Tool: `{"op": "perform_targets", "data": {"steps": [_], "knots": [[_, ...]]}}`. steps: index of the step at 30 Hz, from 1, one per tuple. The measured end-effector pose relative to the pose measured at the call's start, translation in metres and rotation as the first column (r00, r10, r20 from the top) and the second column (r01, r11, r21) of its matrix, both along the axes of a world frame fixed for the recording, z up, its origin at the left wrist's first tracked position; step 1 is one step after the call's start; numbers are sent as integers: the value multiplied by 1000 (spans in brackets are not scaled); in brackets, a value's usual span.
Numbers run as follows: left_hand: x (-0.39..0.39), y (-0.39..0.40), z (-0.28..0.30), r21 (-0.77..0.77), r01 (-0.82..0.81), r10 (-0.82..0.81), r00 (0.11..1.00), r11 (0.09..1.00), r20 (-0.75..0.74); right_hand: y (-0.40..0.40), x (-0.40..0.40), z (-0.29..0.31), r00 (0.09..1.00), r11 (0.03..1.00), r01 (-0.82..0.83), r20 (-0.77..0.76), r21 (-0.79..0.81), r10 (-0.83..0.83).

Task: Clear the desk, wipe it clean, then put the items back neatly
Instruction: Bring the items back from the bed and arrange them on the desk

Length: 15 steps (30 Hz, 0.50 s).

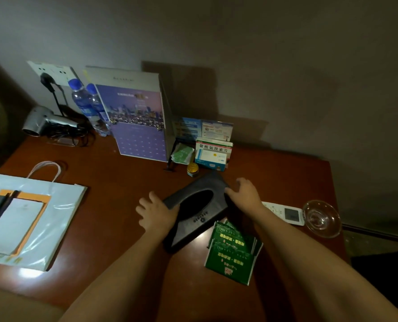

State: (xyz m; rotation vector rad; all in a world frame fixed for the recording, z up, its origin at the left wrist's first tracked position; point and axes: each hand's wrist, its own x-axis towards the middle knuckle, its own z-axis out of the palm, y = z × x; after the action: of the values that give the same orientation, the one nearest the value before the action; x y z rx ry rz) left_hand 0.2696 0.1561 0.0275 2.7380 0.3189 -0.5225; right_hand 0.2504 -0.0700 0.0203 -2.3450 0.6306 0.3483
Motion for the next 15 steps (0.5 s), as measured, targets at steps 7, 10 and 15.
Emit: {"op": "perform_targets", "data": {"steps": [7, 10, 15], "knots": [[8, -11, -7, -30, -225, 212, 950, 974, -231, 30, 30, -18, 982, 990, -120, -153, -73, 108], [0, -10, -15, -82, -286, 242, 907, 955, -346, 29, 31, -20, 989, 997, -55, -140, -62, 46], [10, -13, -5, -95, -157, 123, 947, 983, -295, 15, 29, -11, 996, 997, -12, -92, -81, 5]]}}
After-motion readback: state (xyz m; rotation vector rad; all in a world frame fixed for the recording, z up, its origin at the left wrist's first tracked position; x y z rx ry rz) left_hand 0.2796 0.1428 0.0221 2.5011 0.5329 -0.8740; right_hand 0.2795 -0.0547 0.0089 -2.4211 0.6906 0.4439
